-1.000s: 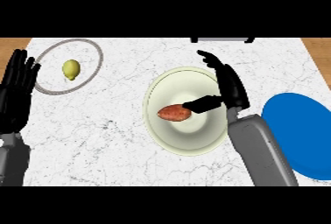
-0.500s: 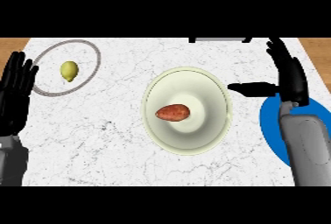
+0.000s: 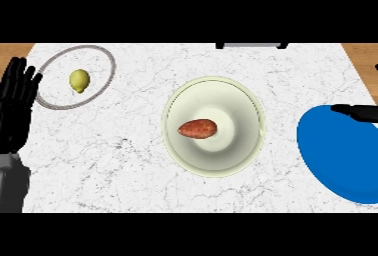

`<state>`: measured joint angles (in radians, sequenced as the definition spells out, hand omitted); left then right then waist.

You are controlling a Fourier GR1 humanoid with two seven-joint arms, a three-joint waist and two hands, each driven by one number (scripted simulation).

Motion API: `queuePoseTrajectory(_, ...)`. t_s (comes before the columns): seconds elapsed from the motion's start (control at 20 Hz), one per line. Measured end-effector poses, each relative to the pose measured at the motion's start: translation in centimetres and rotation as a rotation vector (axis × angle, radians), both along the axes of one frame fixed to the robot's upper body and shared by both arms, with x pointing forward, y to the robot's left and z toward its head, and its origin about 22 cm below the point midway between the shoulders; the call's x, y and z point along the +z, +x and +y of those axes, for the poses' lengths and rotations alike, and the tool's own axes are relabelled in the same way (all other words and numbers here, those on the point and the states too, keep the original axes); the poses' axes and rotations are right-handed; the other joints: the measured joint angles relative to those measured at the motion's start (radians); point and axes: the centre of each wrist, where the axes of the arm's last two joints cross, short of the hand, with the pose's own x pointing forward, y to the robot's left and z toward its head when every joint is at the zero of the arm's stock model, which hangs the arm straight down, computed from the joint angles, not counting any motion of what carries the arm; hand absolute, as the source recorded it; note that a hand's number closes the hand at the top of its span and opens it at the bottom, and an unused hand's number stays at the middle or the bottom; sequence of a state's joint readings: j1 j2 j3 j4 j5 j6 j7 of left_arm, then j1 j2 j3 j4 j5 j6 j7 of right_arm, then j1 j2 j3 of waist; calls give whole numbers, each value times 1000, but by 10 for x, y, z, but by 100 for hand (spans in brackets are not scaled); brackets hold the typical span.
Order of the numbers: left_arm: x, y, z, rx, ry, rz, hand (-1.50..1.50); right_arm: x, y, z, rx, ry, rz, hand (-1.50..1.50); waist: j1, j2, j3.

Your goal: Pick the sweet potato from the plate and place it in the bowl

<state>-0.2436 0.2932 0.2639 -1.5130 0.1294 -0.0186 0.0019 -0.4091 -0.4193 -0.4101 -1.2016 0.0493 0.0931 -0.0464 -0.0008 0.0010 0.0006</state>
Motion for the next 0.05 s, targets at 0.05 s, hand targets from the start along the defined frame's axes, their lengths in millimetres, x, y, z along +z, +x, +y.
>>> queuePoseTrajectory(0.05, -2, 0, -5, 0, 2, 0, 0, 2, -3, -14, 1, 4, 0, -150, 0, 0, 0)
